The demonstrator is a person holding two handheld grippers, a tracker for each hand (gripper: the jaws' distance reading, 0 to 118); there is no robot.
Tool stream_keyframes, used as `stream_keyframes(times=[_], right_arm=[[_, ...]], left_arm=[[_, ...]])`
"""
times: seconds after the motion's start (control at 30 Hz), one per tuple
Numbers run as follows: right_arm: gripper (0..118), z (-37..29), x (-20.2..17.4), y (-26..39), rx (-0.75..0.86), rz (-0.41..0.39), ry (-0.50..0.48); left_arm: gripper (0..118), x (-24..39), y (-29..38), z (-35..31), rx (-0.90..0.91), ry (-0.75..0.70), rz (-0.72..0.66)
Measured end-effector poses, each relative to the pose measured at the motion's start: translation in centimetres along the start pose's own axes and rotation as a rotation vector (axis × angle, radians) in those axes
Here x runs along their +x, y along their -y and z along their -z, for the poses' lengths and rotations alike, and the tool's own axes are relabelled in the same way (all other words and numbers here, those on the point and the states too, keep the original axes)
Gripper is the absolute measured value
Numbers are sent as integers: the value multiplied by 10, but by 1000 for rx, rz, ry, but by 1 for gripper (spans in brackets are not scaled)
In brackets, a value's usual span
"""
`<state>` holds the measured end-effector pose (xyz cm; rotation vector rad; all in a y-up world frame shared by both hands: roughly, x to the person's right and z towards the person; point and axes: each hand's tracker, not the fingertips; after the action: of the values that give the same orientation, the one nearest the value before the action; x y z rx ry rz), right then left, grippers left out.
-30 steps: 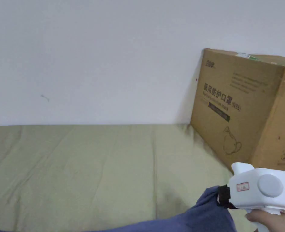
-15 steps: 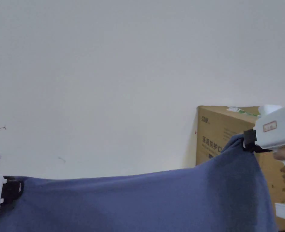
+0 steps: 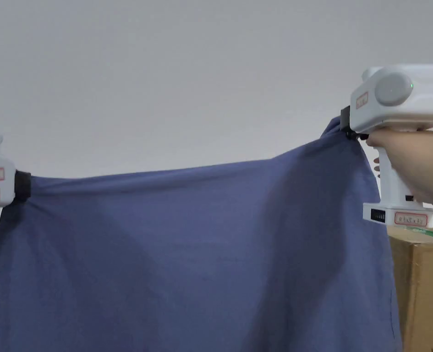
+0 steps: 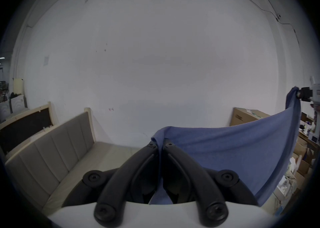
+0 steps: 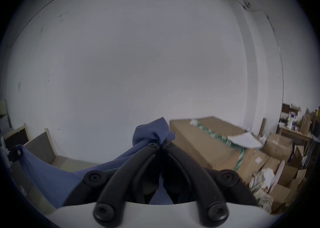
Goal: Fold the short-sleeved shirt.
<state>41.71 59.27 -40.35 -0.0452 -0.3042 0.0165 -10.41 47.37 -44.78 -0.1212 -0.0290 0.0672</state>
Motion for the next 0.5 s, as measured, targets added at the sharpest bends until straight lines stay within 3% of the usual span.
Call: stream_keyframes(times=[0.13, 0.23, 0.37, 0.43, 0.5], right_arm=[[0, 27, -17, 5, 28, -48, 9], [0, 41, -25, 50, -3, -67, 1], [0, 42, -25, 180, -178, -4, -32], [0, 28, -18, 278, -322, 51, -64], [0, 5, -8, 367, -480, 56, -85]], left_arm=[[2, 13, 4, 28, 18, -38, 9], [2, 16, 39, 43, -33, -61, 23], [2, 17, 139, 48, -218, -47, 68], [2, 13, 214, 35, -336, -3, 46], [2, 8, 285, 16, -476, 32, 0]])
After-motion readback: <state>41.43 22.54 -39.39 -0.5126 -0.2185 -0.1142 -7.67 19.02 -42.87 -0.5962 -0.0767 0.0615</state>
